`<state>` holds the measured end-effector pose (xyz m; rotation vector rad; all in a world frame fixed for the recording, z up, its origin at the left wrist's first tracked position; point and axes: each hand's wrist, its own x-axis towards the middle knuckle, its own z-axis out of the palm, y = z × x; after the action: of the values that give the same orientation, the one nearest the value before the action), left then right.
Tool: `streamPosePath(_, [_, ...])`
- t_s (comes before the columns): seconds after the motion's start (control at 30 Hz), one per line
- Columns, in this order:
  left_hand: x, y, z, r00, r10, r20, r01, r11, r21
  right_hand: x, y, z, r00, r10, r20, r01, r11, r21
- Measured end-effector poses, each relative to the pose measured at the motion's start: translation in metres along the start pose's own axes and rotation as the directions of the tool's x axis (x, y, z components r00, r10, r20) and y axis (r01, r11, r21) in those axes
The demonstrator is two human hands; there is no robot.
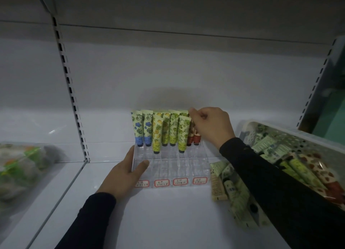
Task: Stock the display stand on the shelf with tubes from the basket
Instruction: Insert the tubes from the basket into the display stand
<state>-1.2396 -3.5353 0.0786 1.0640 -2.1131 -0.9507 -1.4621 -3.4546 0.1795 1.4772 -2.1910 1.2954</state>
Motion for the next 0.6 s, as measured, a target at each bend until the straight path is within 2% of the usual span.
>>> streamPosePath(0.1, [0.0,0.001,-0.002,1.0,0.008,0.001,-0.008,1.0,0.02,-0.008,0.005,-0.02,1.0,-0.012,0.004,0.012,0.998,-0.069])
streamPosePath(0.2, [-0.004,0.002,-0.007,0.999,-0.017,-0.05,0.021,0.996,0.088,-0.025,0.014,-0.043,0.996,0.009,0.089,0.0,0.995,-0.099])
streamPosePath(0.3, [-0.012,0.01,-0.014,0.977,-0.045,-0.206,0.094,0.968,0.235,-0.045,0.029,-0.066,0.986,0.04,0.162,-0.026,0.995,-0.091])
streamPosePath(0.37, [-0.023,0.023,-0.017,0.961,0.036,-0.275,0.043,0.959,0.278,-0.059,0.04,-0.079,0.979,0.051,0.196,-0.037,0.996,-0.076])
streamPosePath(0.47, [-0.045,0.055,-0.009,0.965,0.172,-0.198,-0.109,0.949,0.295,-0.079,0.056,-0.093,0.976,0.046,0.211,-0.027,0.995,-0.094])
streamPosePath(0.6, [-0.066,0.1,0.027,0.955,0.294,0.038,-0.295,0.924,0.242,-0.103,0.075,-0.108,0.978,0.055,0.203,-0.023,0.988,-0.154])
